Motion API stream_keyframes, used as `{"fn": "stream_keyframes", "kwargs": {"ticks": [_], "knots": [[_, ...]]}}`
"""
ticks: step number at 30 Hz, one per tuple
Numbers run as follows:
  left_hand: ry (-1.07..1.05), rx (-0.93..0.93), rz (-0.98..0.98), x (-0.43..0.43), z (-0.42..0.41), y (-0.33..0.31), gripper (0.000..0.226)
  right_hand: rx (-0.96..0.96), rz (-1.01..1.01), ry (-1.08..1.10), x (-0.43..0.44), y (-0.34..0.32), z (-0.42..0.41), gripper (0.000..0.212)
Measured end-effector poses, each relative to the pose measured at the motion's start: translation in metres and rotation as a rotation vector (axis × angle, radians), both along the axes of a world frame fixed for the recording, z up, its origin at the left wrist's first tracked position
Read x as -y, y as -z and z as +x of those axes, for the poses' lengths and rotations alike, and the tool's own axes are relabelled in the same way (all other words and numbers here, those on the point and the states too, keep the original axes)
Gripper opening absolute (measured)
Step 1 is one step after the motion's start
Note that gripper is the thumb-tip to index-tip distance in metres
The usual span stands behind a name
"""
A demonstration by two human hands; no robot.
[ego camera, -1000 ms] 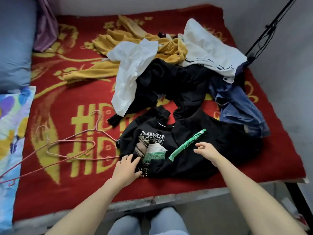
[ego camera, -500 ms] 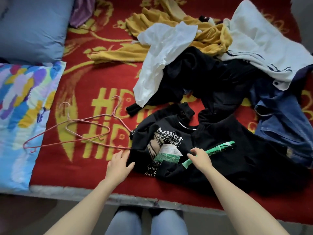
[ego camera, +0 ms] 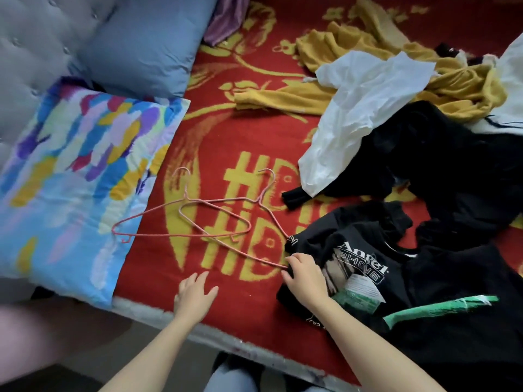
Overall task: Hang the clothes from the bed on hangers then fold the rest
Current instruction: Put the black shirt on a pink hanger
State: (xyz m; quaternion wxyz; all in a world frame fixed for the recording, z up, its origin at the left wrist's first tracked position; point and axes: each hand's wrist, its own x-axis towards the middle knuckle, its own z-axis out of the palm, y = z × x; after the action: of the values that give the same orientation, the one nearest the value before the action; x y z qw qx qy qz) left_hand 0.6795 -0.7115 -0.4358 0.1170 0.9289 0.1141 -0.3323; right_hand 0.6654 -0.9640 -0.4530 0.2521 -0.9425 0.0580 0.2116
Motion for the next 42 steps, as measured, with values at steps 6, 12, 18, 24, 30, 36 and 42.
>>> {"fn": "stream_keyframes", "kwargs": {"ticks": [6, 12, 18, 24, 30, 36, 42], "knots": [[-0.099, 0.108, 0.023, -0.116, 0.070, 0.009, 0.053, -0.087, -0.114, -0.070, -0.080, 0.039, 0.083, 0.051], [-0.184, 0.123, 0.078, -0.218, 0.097, 0.025, 0.052, -0.159, -0.176, -0.094, -0.132, 0.082, 0.145, 0.089], [-0.253, 0.139, 0.039, -0.250, 0.081, 0.040, 0.052, -0.154, -0.360, -0.283, -0.159, 0.110, 0.158, 0.099], [-0.235, 0.129, 0.016, -0.235, 0.086, 0.039, 0.053, -0.097, -0.488, -0.327, -0.160, 0.100, 0.148, 0.099], [-0.096, 0.225, 0.019, -0.185, 0.126, 0.017, 0.068, -0.093, -0.314, -0.156, -0.117, 0.052, 0.132, 0.086], [0.034, 0.373, -0.045, -0.114, 0.161, -0.022, 0.093, 0.042, -0.289, -0.058, -0.036, -0.020, 0.097, 0.092], [-0.087, 0.202, -0.547, -0.031, 0.176, -0.062, 0.070, 0.224, -0.302, 0.115, 0.039, -0.085, 0.014, 0.093]]}}
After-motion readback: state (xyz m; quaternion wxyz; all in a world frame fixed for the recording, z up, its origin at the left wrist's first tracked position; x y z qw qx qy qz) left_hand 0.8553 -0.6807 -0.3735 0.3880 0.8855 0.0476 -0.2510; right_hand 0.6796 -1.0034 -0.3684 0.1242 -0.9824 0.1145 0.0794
